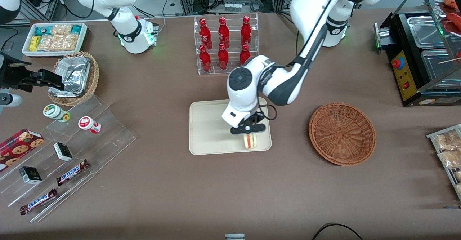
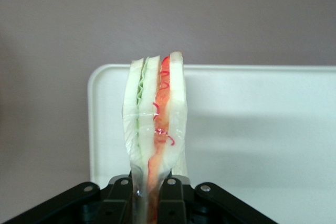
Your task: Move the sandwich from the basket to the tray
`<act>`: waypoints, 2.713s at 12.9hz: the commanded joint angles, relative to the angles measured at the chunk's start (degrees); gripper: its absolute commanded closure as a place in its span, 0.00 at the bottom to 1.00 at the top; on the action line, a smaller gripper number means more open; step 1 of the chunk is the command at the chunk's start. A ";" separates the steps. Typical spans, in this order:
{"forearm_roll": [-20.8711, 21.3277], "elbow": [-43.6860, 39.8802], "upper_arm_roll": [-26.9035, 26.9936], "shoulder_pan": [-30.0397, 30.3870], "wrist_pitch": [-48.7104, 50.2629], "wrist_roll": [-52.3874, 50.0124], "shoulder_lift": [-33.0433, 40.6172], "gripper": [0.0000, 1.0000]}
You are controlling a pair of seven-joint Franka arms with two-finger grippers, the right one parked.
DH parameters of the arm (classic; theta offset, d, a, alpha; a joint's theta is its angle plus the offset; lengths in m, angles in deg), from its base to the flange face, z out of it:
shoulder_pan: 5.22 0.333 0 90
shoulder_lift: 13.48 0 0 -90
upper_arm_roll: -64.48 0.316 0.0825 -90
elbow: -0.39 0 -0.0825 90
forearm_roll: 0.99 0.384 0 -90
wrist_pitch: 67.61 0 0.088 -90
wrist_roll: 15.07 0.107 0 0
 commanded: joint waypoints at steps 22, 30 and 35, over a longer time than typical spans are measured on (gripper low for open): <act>-1.58 -2.98 -2.89 -1.69 1.52 0.19 -0.53 0.00; -7.03 -2.10 13.44 -1.52 23.93 1.91 18.55 0.01; -7.21 5.27 26.36 -1.61 24.57 18.61 28.22 0.00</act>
